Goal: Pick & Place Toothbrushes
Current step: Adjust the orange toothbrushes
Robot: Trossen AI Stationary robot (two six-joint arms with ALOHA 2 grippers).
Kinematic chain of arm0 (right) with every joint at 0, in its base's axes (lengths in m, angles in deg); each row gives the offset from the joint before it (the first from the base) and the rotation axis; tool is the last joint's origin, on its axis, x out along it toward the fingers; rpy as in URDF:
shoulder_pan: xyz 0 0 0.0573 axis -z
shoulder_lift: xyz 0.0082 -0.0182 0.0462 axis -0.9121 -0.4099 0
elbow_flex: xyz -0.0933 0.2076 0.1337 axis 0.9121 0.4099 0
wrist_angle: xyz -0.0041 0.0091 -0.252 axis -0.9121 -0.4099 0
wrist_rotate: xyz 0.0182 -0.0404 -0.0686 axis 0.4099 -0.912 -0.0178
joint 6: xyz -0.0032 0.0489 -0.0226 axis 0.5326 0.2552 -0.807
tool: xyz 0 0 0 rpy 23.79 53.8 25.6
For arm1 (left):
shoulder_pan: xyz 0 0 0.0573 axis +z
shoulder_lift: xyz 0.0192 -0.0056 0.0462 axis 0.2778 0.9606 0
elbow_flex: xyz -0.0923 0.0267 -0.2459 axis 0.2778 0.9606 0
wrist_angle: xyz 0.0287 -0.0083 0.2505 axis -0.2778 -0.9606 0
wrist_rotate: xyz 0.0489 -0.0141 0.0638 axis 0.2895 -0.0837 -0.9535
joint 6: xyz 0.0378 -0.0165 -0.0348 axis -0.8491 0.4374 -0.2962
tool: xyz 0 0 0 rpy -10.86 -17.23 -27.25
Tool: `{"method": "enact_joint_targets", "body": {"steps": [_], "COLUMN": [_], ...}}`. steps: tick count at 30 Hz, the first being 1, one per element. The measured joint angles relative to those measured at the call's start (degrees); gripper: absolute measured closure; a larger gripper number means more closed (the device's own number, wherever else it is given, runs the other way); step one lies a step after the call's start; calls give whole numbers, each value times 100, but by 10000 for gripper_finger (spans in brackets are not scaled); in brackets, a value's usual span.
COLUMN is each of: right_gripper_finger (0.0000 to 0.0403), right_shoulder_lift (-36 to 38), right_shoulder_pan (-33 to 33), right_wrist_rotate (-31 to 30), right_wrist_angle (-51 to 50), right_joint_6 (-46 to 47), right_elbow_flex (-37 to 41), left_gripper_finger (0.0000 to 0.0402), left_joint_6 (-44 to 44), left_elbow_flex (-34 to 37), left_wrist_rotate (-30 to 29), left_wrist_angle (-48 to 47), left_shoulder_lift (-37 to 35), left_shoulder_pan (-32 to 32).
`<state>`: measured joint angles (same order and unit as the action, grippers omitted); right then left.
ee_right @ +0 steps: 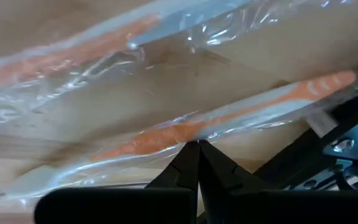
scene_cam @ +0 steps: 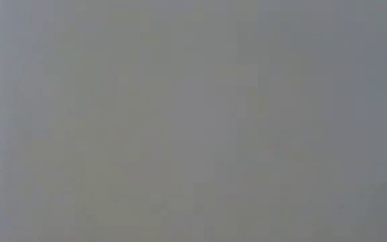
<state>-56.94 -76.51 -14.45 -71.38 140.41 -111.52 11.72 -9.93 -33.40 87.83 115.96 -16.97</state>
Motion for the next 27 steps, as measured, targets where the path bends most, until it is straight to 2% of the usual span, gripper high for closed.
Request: {"method": "enact_joint_targets", "body": {"steps": [10, 17, 21, 27], "right_gripper_finger": [403, 403, 403, 403], "right_shoulder_lift": [1, 9, 6, -11], "right_shoulder_pan": [82, 498, 777, 1140], "right_wrist_rotate": [-242, -309, -708, -1624], "right_wrist_angle": [430, 597, 646, 863], "right_joint_6": [-17, -229, -491, -978], "right_elbow_flex": [11, -17, -205, -638], "left_gripper_finger": [394, 394, 394, 394], "left_joint_6": [-9, -11, -42, -55], "left_elbow_flex": [0, 0, 0, 0], "left_wrist_rotate": [-123, -122, -121, -121], "left_wrist_angle": [8, 10, 13, 15], "left_shoulder_lift": [0, 0, 0, 0], "left_shoulder_pan": [0, 0, 6, 17]}}
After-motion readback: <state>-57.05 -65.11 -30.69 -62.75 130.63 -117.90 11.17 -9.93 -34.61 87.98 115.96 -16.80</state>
